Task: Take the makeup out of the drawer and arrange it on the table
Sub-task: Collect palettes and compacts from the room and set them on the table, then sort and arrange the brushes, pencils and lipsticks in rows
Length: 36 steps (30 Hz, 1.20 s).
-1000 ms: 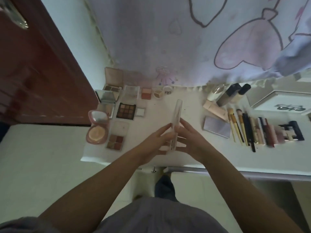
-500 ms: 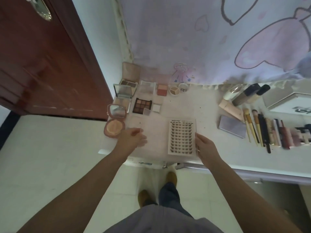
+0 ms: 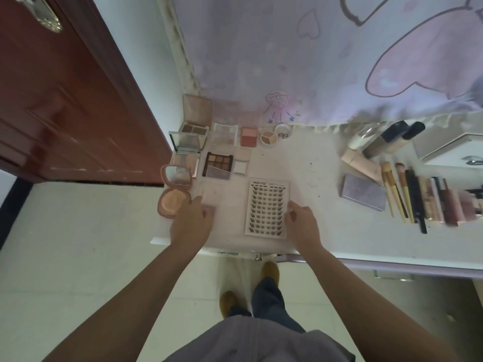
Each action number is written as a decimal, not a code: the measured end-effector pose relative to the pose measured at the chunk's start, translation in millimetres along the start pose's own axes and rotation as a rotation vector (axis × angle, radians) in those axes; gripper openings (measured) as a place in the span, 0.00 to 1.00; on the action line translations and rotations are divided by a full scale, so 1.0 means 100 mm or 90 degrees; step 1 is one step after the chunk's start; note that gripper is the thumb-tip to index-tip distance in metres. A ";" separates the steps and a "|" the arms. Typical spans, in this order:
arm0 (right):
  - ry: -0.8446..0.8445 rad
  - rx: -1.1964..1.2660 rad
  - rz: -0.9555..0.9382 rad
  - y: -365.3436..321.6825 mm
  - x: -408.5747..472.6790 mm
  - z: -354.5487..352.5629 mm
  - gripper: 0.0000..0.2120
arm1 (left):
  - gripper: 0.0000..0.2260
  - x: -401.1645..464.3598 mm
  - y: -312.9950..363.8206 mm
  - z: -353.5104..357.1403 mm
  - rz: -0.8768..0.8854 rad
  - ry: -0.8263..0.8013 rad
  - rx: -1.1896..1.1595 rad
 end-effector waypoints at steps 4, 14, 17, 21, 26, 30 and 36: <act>0.012 0.027 0.013 0.03 0.01 -0.01 0.17 | 0.11 -0.03 -0.04 0.01 -0.008 -0.002 0.005; -0.021 0.038 0.004 0.08 0.05 -0.09 0.19 | 0.13 -0.09 -0.05 -0.02 0.002 0.035 0.032; 0.031 0.033 -0.021 0.19 0.08 -0.42 0.16 | 0.16 -0.13 0.32 0.02 0.075 0.077 0.027; 0.081 -0.017 -0.033 0.51 0.18 -1.06 0.12 | 0.15 -0.22 1.20 0.47 0.227 -0.019 -0.016; 0.029 -0.189 -0.104 0.86 0.47 -1.58 0.14 | 0.17 -0.29 2.17 1.35 0.284 -0.238 -0.051; -0.080 -0.367 -0.209 0.93 0.73 -1.47 0.13 | 0.20 -0.22 2.53 1.85 0.159 -0.334 -0.076; -0.039 -0.452 -0.334 0.97 0.85 -1.40 0.14 | 0.14 -0.15 2.63 2.00 0.064 -0.340 -0.211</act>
Point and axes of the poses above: each hand's wrist, its own x-axis towards the middle knuckle, its own z-axis out of the palm, y = z × x, the point moved 8 cm from there along x, towards the middle knuckle, and after that the axes turned 5 degrees about -z, right-handed, at the moved point
